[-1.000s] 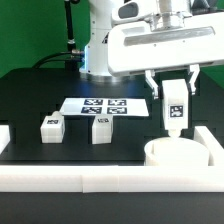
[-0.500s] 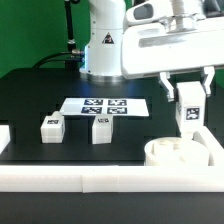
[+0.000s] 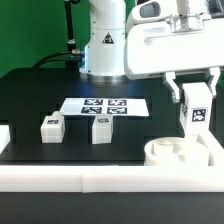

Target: Assemble stool

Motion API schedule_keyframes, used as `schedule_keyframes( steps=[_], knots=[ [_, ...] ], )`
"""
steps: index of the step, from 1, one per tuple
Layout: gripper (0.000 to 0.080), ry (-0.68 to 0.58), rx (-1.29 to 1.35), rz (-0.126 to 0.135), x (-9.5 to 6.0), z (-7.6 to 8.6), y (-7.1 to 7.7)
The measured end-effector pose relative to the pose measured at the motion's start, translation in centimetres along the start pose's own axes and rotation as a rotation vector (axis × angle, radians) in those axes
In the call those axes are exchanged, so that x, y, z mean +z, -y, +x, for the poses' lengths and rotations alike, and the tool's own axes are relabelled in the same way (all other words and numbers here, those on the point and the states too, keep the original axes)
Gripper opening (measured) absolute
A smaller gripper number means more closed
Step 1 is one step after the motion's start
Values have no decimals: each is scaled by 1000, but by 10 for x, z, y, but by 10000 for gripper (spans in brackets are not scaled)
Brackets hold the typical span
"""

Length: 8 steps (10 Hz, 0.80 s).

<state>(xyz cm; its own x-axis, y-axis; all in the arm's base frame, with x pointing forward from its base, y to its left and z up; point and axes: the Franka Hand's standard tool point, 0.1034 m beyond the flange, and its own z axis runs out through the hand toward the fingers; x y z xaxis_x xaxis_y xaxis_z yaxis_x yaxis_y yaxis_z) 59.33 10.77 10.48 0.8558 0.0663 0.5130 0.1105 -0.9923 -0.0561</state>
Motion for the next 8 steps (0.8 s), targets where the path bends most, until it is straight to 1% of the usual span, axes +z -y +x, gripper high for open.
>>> schedule_keyframes(
  steps=[1,3,4,7,8],
  knots=[
    [337,1,-18,1,1,0,1],
    [337,-17,-51,5,5,18,2],
    [337,-23,-54,6,8,23,3],
    [337,-19,-60,2,15,19,-2],
    [337,-24,-62,2,16,17,0]
  ],
)
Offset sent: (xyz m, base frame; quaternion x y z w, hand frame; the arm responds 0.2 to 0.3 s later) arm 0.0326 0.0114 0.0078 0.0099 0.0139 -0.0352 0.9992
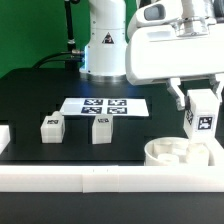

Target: Assemble stool

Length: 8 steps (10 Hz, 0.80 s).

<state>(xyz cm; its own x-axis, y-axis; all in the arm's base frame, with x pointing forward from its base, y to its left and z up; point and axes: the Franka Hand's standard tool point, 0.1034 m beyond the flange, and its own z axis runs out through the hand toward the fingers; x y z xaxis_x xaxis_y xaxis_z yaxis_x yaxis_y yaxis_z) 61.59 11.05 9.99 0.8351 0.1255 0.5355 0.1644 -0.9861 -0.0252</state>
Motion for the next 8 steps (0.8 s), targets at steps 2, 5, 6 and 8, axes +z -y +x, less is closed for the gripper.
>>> schedule_keyframes(
  steps=[2,5,6,8],
  knots=[
    [337,0,-2,-1,2,-6,1],
    [337,-7,-7,-2,4,-19,4],
    [337,-24,-7,-5,3,-21,4],
    [337,-46,-10,-8,3,-24,6]
  ],
)
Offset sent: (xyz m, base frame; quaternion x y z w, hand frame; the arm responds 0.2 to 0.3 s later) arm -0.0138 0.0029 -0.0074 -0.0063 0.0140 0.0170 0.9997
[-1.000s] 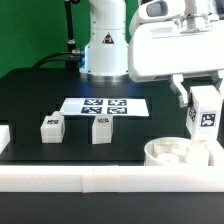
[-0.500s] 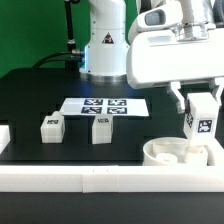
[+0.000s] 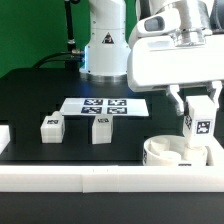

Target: Assemble stool

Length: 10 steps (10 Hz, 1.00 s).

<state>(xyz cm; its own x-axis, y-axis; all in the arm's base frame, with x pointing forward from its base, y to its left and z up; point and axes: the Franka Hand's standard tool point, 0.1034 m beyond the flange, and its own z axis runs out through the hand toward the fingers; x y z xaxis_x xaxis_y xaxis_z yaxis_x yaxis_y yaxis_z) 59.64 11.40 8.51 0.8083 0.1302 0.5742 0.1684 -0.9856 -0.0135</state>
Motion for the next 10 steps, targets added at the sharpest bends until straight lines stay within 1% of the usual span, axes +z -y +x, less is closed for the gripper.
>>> schedule_keyframes(
  steps=[1,2,3,4,5,6,7,9,10],
  knots=[
    [337,1,0,0,0,0,0],
    [413,25,1,4,1,-1,0],
    [413,30,1,5,2,-3,0],
    [548,31,1,5,2,-3,0],
    [628,33,1,5,2,-3,0],
    [644,54,1,10,3,-5,2],
    [644,69,0,14,1,-3,3],
    [649,110,10,18,-4,4,-3],
    [649,139,12,24,-10,12,-4]
  ],
)
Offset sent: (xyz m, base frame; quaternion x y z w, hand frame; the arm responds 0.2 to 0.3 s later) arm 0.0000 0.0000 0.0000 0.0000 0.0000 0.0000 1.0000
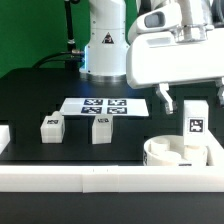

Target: Assemble stool

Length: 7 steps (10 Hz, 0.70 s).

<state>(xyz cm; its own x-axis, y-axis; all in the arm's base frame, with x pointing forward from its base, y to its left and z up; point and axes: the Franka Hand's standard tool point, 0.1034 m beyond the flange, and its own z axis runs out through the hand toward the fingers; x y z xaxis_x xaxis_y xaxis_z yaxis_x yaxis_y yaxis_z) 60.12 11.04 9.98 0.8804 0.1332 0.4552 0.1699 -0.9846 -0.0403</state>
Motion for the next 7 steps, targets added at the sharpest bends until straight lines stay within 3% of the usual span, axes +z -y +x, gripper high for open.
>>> schedule_keyframes(
  steps=[2,6,7],
  knots=[
    [649,23,-12,6,-10,13,-1],
    [649,30,-4,5,-7,10,-2],
    [649,45,23,3,-6,6,-8]
  ],
)
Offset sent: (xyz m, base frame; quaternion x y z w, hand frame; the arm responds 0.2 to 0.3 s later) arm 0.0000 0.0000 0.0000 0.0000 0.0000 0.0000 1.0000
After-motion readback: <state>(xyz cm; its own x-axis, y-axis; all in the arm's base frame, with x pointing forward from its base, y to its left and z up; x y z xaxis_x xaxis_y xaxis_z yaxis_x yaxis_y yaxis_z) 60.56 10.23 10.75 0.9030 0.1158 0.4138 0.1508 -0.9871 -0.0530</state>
